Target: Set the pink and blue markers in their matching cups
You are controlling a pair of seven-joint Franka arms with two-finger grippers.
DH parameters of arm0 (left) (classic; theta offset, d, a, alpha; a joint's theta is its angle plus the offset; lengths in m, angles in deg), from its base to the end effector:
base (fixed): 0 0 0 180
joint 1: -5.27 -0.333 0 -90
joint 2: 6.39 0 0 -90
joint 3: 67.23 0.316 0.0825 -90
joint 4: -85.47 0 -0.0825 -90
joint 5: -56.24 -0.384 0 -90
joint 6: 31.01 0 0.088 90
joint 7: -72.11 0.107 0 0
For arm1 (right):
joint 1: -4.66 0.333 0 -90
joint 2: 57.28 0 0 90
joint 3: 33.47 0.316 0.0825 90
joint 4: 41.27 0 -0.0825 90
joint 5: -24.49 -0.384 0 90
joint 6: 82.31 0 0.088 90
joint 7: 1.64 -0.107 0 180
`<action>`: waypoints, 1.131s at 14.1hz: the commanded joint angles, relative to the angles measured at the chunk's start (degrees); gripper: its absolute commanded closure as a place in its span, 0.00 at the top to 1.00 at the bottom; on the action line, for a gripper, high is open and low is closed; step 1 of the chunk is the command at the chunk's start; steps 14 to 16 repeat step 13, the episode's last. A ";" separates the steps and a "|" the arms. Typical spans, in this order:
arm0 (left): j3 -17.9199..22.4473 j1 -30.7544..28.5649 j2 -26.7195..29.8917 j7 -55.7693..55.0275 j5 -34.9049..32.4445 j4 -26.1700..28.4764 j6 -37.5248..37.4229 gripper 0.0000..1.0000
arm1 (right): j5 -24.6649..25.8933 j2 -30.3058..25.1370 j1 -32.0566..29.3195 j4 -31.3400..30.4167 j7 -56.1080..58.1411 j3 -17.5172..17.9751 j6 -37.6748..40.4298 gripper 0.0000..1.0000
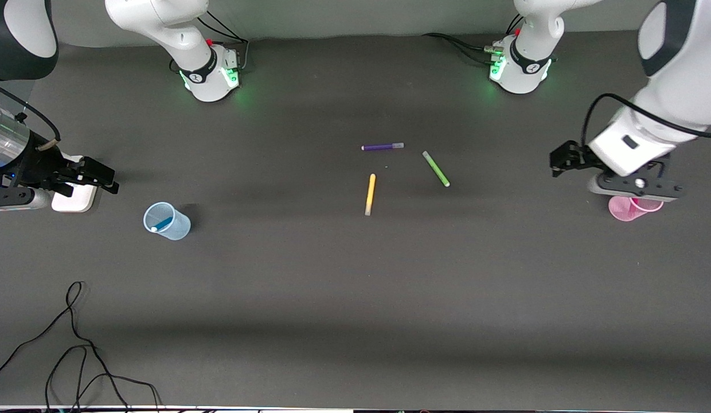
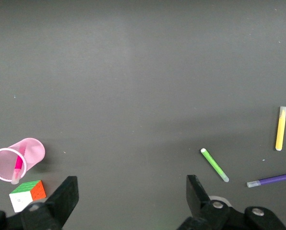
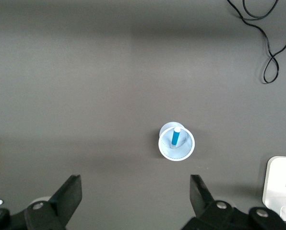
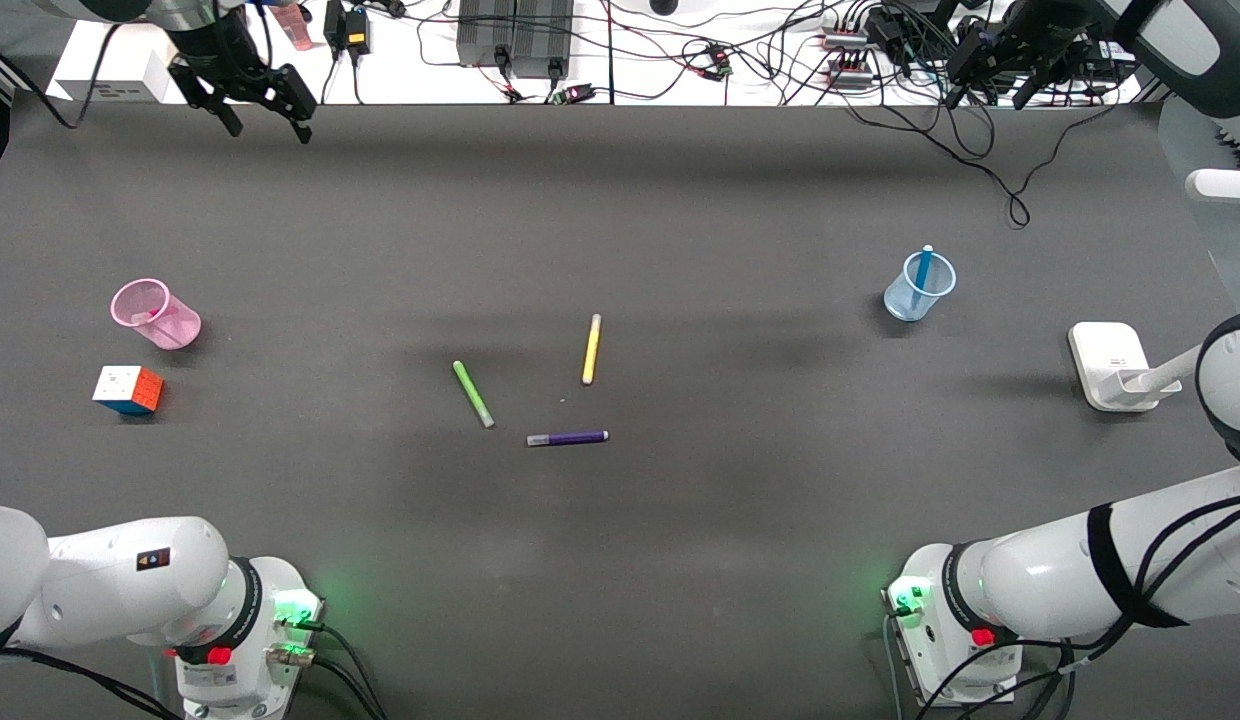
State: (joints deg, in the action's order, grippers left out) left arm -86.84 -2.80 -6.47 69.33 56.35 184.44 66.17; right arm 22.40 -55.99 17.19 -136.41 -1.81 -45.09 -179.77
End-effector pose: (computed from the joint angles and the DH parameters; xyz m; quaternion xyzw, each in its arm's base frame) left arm 0.5483 -0.1120 0.5602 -0.9970 0.0762 0.0163 0.0009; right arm 0.5701 0.0137 0.5809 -0.9998 -0.0043 -0.0091 0.0159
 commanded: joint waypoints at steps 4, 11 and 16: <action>17.94 16.77 0.53 0.49 -1.34 -0.44 -0.32 1.00 | 0.41 0.65 -0.32 1.54 -0.53 0.36 1.13 1.00; 18.12 15.98 -0.09 1.55 -1.34 -0.44 -0.50 1.00 | 0.41 0.65 -0.32 1.54 -0.53 0.36 1.21 1.00; 18.12 15.98 -0.09 1.55 -1.34 -0.44 -0.41 1.00 | 0.41 0.65 -0.32 1.45 -0.53 0.36 1.21 1.00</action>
